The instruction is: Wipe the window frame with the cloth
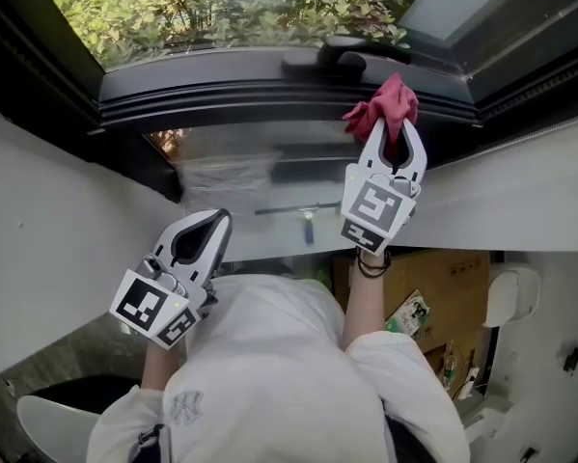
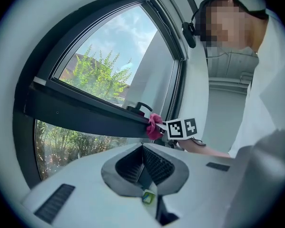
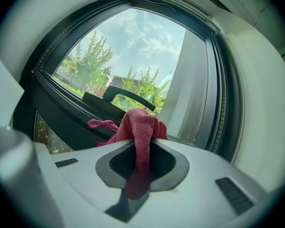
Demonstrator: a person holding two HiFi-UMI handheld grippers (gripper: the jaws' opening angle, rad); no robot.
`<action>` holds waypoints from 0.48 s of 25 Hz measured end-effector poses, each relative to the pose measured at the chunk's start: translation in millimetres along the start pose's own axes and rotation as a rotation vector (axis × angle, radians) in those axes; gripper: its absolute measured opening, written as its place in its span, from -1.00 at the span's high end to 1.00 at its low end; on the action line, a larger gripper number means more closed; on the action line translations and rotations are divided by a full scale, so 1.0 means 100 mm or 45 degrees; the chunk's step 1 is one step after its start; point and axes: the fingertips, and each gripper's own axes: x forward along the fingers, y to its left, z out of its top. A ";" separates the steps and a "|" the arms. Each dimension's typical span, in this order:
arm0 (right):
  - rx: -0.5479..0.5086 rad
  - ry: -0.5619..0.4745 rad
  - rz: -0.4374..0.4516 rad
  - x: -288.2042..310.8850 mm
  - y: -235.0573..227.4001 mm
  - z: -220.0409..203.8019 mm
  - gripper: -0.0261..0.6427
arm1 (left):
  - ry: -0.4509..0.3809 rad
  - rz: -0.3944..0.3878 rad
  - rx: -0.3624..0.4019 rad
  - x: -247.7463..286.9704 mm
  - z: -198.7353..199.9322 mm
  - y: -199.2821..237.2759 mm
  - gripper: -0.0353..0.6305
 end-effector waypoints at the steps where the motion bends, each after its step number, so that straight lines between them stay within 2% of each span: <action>1: 0.000 0.001 -0.003 0.00 0.02 0.01 0.77 | 0.000 -0.005 0.000 -0.01 0.00 0.01 0.86; 12: 0.002 -0.008 -0.023 -0.05 0.20 0.09 0.78 | 0.019 -0.041 0.008 -0.14 -0.03 0.14 0.87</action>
